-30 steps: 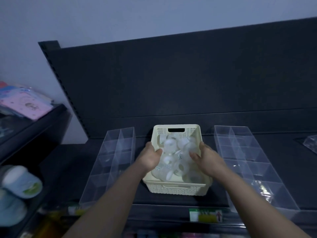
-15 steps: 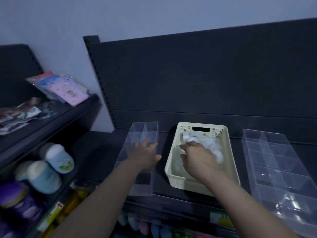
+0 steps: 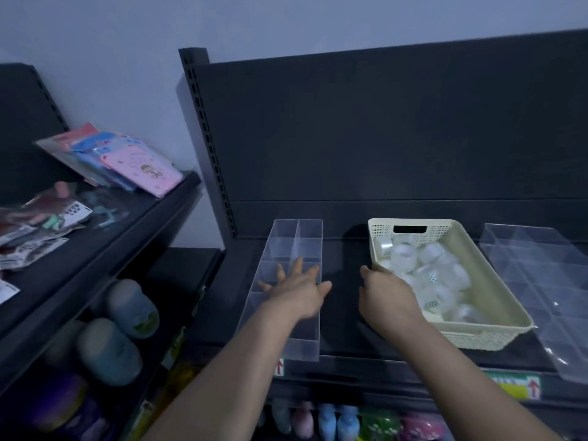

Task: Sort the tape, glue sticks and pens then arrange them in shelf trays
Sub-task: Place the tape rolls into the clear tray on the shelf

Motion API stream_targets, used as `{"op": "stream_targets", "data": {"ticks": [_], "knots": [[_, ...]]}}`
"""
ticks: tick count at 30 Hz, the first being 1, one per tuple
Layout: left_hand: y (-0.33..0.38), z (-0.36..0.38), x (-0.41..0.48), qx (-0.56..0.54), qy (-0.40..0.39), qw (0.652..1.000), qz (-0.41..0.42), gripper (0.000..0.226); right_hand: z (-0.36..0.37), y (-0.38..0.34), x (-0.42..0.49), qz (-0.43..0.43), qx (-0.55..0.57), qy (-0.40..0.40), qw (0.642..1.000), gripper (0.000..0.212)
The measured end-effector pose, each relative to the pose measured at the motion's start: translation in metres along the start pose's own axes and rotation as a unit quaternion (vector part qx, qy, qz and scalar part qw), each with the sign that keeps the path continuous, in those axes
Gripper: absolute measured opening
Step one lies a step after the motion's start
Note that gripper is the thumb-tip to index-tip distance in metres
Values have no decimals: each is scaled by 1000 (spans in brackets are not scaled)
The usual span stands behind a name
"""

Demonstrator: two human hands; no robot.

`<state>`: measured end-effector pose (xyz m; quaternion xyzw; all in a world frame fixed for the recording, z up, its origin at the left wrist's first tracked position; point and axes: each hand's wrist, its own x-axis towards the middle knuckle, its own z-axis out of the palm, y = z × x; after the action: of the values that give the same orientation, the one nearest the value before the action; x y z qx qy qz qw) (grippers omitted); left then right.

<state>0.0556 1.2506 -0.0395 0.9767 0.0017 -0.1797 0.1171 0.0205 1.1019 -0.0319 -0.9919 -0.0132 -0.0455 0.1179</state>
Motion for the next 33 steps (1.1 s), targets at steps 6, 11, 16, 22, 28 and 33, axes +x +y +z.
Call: {"op": "stream_targets", "data": {"ticks": [6,11,16,22,28,33], "knots": [[3,-11,7,-47,87,994,40,52,-1,-8,-6,19,48,39,998,31],[29,-26,13,-100,171,967,161,30,-19,32,-6,54,24,71,996,35],[68,-22,27,-108,176,954,219,21,-26,81,-6,107,-11,76,991,33],[114,-16,63,-6,167,959,229,32,-36,123,12,127,-36,99,986,33],[138,-12,87,95,130,965,208,24,-42,133,44,101,-18,90,991,36],[136,-2,87,98,135,965,204,22,-27,121,59,42,-36,39,998,42]]}}
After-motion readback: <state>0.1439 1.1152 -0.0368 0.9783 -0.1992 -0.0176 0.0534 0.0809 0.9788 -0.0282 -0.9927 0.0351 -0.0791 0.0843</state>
